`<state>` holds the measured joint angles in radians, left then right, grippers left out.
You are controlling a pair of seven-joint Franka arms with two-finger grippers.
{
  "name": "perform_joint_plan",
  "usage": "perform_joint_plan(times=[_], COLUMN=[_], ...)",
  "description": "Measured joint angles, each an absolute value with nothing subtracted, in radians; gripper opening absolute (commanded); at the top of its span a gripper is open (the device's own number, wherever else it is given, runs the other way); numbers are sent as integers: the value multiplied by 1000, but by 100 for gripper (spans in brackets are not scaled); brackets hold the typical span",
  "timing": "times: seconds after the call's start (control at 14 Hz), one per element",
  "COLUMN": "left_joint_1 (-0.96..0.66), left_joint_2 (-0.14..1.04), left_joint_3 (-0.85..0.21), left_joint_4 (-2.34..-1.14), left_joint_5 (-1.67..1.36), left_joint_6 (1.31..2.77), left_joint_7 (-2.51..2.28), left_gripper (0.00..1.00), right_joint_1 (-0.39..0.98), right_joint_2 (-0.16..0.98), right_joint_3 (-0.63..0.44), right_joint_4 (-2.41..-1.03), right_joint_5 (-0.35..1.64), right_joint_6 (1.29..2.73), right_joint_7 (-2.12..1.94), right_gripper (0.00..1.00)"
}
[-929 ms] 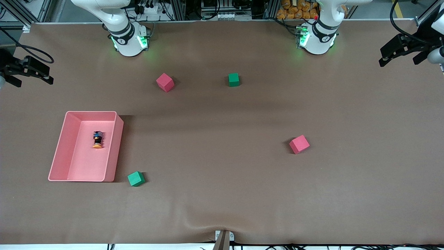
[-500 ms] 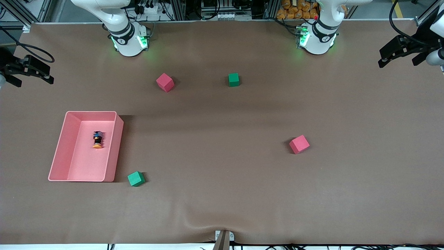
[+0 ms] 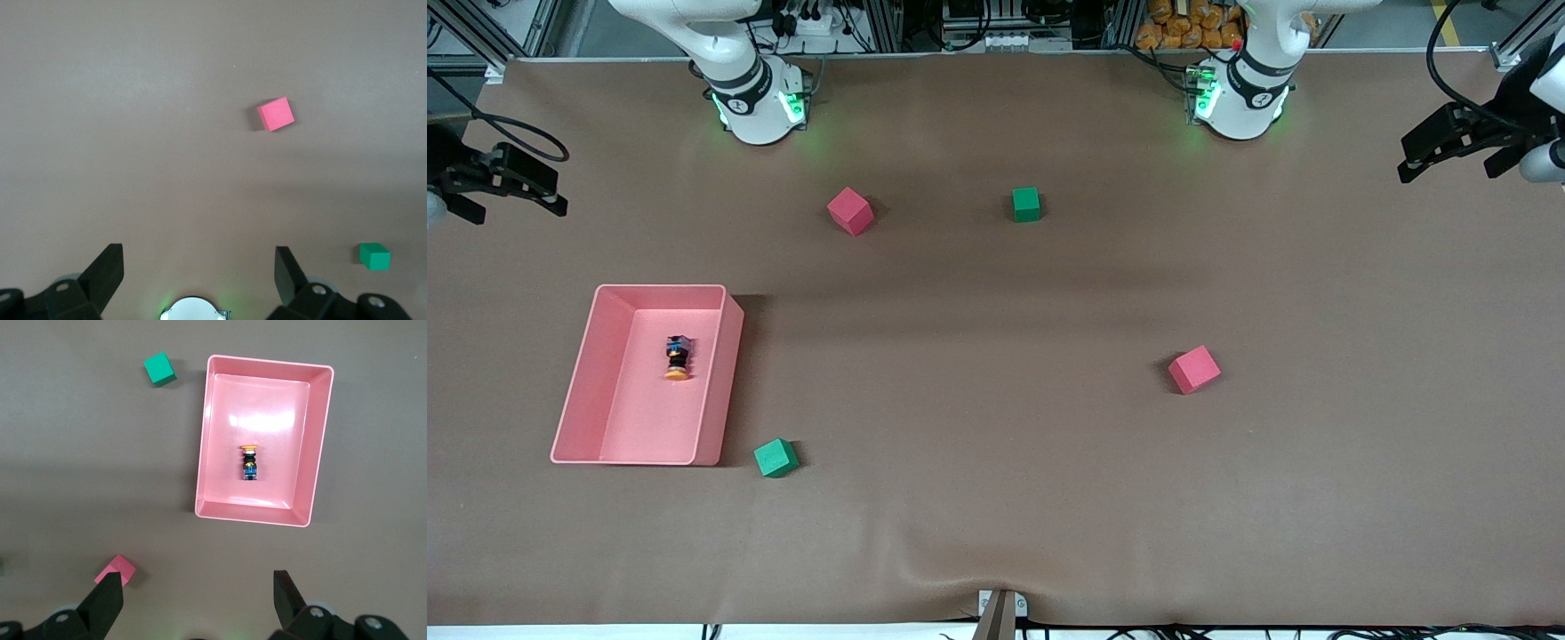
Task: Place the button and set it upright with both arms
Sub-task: 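Reach the right gripper toward the yellow button in the pink tray, then lower the right gripper into the tray and grasp the yellow button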
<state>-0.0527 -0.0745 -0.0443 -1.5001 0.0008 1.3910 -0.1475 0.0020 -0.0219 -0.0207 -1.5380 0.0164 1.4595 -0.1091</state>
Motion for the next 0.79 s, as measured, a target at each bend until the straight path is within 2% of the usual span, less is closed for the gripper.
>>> perform_joint_plan(times=[0.21,0.36,0.57,0.79], left_joint_1=[-53,-52,-52,-52], left_joint_2=[-75,-75,-74,-73], left_joint_3=[-44,-44,-45,-45], left_joint_4=[-1499,-1499,-1501,-1504], left_joint_5=[1,1,1,1], left_joint_6=[1371,1369,1367,1366], left_joint_7=[-147,-147,-147,-147], left_gripper=[100,100,100,100], right_joint_1=[-11,-48,-92,-93], right_joint_2=[75,184,365,458], right_joint_3=[-24,-27,-30,-28], right_joint_4=[-1543,-1549,-1571,-1639], right_joint_5=[16,15,16,16], right_joint_6=[1458,1504,1669,1868], right_joint_7=[-109,-116,-145,-175], right_gripper=[100,100,100,100])
